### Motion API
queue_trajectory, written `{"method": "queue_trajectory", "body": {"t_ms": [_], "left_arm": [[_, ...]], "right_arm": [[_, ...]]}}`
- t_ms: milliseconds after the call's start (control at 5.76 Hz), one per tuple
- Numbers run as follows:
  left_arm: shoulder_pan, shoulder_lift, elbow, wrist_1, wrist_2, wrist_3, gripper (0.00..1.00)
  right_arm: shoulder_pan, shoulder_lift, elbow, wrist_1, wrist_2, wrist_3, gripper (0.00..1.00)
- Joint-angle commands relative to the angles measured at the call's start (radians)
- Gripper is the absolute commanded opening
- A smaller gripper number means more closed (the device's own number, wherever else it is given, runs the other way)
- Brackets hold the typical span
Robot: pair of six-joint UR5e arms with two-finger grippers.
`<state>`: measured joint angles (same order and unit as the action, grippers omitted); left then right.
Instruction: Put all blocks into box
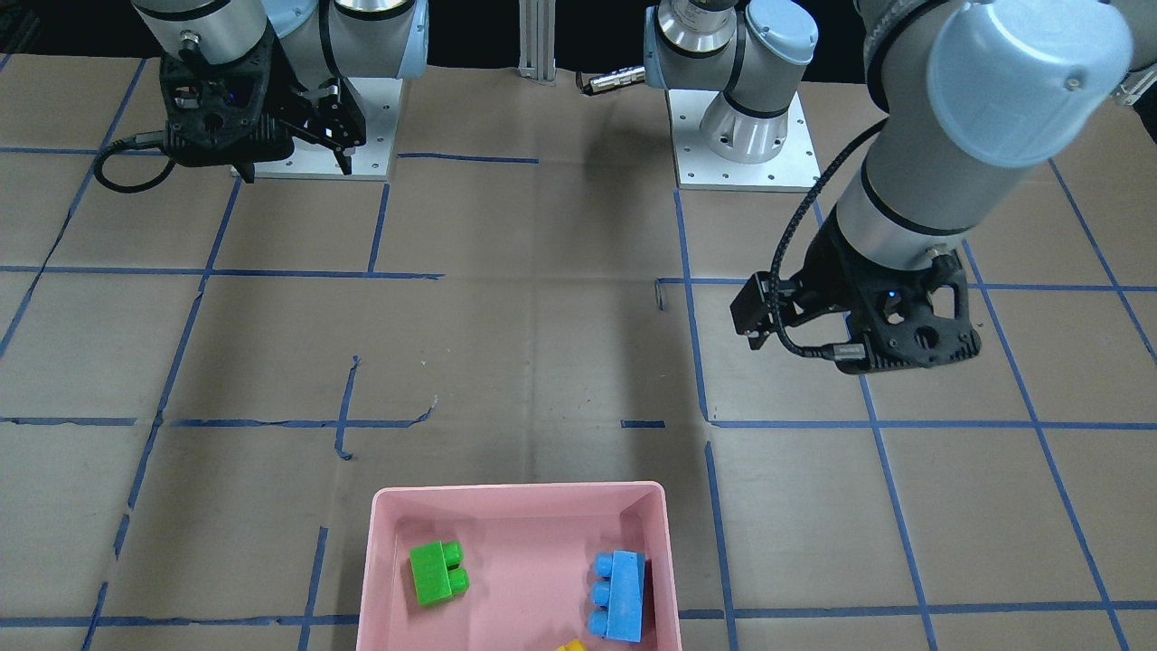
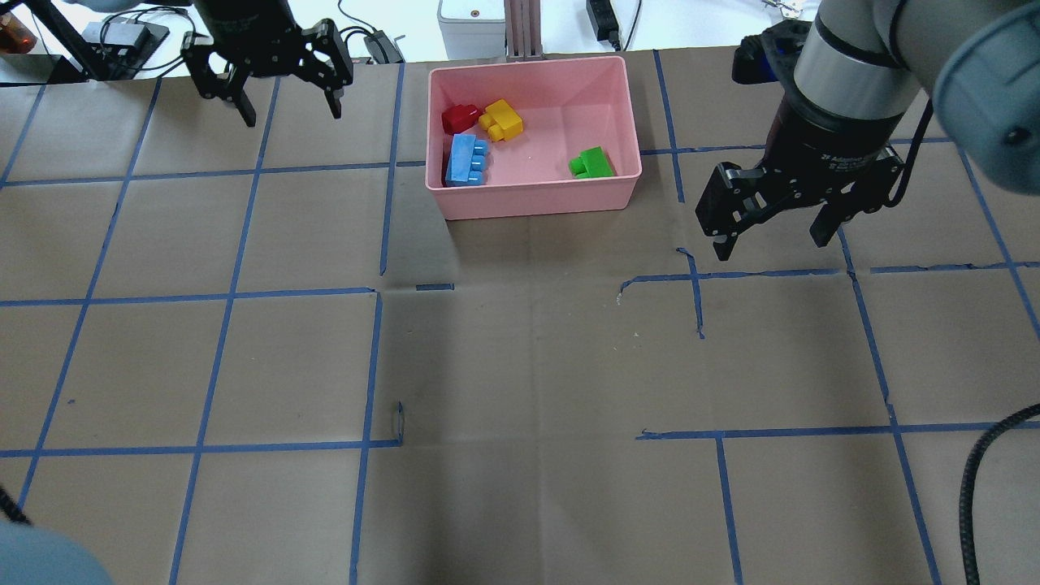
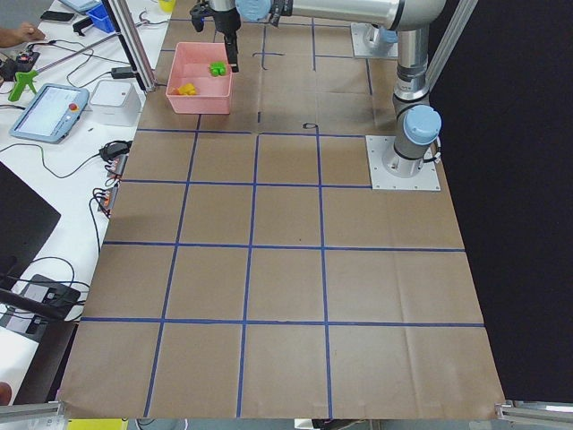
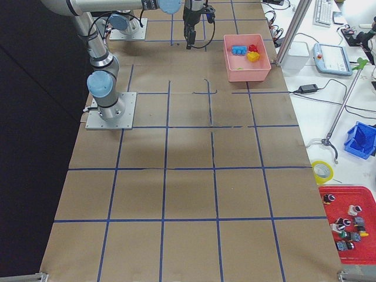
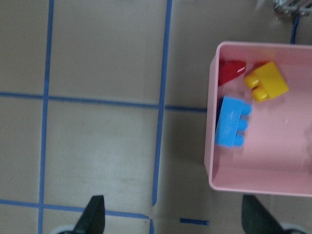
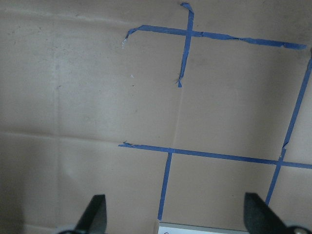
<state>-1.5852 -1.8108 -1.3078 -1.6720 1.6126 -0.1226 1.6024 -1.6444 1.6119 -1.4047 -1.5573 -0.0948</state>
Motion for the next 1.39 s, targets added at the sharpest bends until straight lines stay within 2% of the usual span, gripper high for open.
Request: {"method": "queue_trajectory", "body": {"t_ms": [0, 174, 347, 694, 868, 1215], "left_arm": [[-0.004, 0.201, -0.245, 0.118, -0.051, 0.045, 0.99], [-0.006, 0.211, -0.249, 0.120, -0.095, 0.072, 0.99], [-0.007, 0.218, -0.249, 0.118, -0.092, 0.080, 0.99], [-0.007, 0.225, -0.243, 0.118, -0.065, 0.080, 0.99], [-0.006, 0.226, -0.228, 0.123, -0.018, 0.080, 0.99], [0.002, 0.226, -0.220, 0.124, -0.019, 0.078, 0.99]], "right_arm": [[-0.002, -0.005, 0.034, -0.016, 0.002, 0.001, 1.00], [-0.007, -0.005, 0.034, -0.016, 0.000, -0.002, 1.00], [-0.009, 0.000, 0.034, -0.017, -0.001, -0.005, 1.00], [-0.009, 0.001, 0.023, -0.017, 0.000, -0.002, 1.00], [-0.009, -0.003, 0.023, -0.016, -0.001, -0.005, 1.00], [-0.009, 0.001, 0.036, -0.017, -0.001, -0.008, 1.00]]}}
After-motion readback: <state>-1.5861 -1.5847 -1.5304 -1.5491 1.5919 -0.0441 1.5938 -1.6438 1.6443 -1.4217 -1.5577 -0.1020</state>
